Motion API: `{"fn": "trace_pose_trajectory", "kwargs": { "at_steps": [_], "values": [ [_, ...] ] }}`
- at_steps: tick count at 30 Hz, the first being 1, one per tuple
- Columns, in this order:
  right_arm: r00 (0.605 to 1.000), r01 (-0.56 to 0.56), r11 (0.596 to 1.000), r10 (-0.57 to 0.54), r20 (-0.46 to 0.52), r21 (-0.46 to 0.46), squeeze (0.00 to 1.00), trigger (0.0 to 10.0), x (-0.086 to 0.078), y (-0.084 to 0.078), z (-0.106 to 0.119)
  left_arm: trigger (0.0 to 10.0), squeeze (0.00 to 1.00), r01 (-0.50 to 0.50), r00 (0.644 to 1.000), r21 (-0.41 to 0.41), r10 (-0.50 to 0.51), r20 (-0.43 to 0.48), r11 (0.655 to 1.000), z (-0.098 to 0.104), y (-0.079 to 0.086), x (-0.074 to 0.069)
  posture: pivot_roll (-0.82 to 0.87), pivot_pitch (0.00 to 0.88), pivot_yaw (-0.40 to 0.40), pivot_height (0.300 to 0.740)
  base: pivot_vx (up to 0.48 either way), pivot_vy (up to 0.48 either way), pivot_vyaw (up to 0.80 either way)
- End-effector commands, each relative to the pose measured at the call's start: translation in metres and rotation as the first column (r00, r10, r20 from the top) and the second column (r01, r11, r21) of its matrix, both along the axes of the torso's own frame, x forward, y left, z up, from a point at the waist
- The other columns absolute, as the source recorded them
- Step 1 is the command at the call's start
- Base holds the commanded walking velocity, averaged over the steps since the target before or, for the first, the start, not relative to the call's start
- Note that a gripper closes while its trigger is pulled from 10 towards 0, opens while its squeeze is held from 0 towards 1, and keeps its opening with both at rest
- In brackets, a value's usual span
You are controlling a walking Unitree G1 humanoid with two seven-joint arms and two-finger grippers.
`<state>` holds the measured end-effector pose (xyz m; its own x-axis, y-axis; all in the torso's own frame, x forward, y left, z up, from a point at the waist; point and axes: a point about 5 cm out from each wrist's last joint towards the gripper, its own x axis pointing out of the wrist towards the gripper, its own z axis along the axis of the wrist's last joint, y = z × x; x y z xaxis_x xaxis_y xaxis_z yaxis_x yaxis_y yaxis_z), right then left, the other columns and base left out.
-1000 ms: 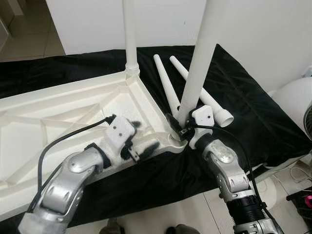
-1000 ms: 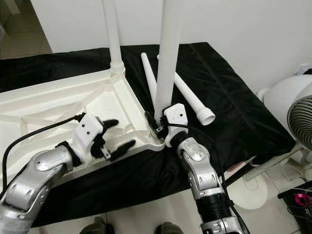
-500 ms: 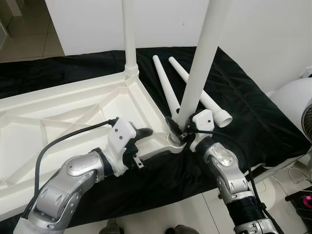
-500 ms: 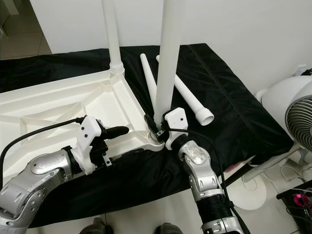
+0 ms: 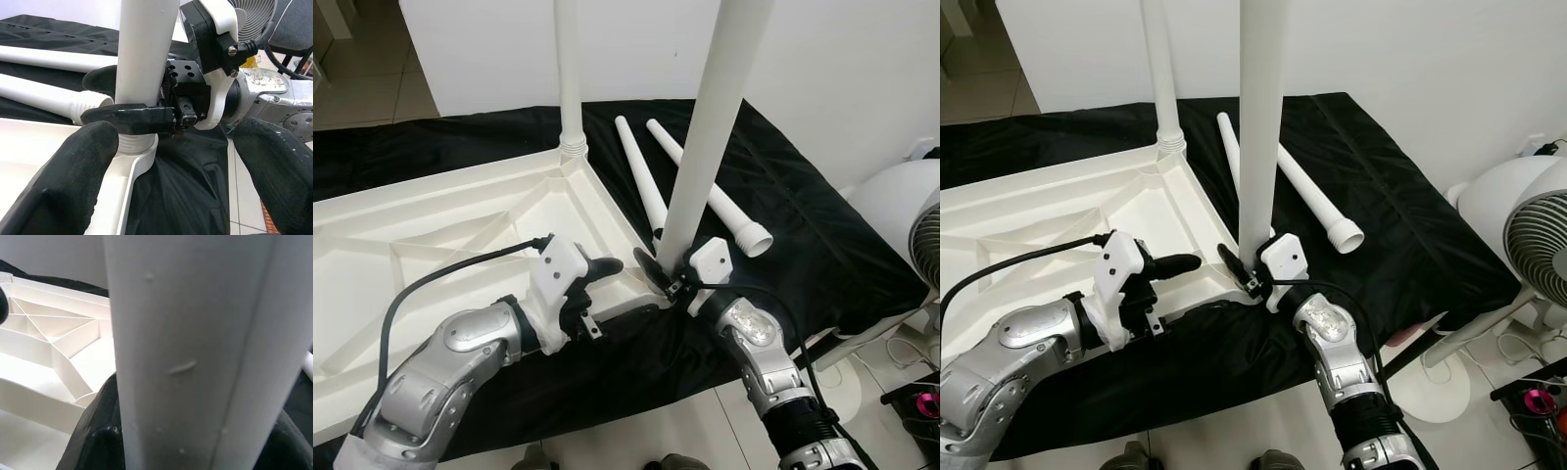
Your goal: Building children table
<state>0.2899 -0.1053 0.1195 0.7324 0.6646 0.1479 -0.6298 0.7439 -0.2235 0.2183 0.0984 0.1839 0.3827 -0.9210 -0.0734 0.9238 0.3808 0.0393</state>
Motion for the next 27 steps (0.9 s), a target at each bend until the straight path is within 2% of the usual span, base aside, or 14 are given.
{"fn": "trace_pose_trajectory", "kwargs": {
  "at_steps": [1, 10, 14, 18, 27],
  "values": [
    [0.991, -0.013, 0.999, 0.007, -0.133, -0.043, 0.0, 10.0, -0.0065, -0.0026, -0.0285, 10.0, 0.0, 0.04, 0.999, -0.001, -0.04, -0.001, 0.999, 0.0018, -0.0029, -0.003, -0.02, 0.049, -0.022, 0.74, 0.0, 0.0, 0.0],
    [0.987, -0.051, 0.999, 0.049, -0.151, -0.01, 0.0, 10.0, -0.0082, -0.0017, -0.0293, 10.0, 0.0, 0.043, 0.999, -0.001, -0.043, 0.002, 0.999, 0.0027, -0.0045, -0.0041, -0.02, 0.053, -0.02, 0.74, 0.0, 0.0, 0.0],
    [0.967, -0.008, 0.998, 0.025, -0.252, 0.067, 0.0, 10.0, -0.0041, -0.0033, -0.0311, 10.0, 0.0, 0.049, 0.999, 0.002, -0.049, 0.001, 0.999, 0.0028, -0.0059, -0.0053, -0.02, 0.057, -0.019, 0.74, 0.0, 0.0, 0.0],
    [0.96, -0.004, 0.996, 0.03, -0.278, 0.092, 0.0, 10.0, -0.0023, -0.0025, -0.0306, 10.0, 0.0, 0.049, 0.999, 0.003, -0.049, -0.001, 0.999, 0.0033, -0.0055, -0.0051, -0.02, 0.057, -0.018, 0.74, 0.0, 0.0, 0.0],
    [0.945, 0.011, 0.997, 0.015, -0.327, 0.078, 0.0, 10.0, -0.0008, -0.0022, -0.034, 10.0, 0.0, 0.051, 0.999, 0.004, -0.051, -0.001, 0.999, 0.0034, -0.0062, -0.0058, -0.02, 0.059, -0.018, 0.74, 0.0, 0.0, 0.0]
  ]
}}
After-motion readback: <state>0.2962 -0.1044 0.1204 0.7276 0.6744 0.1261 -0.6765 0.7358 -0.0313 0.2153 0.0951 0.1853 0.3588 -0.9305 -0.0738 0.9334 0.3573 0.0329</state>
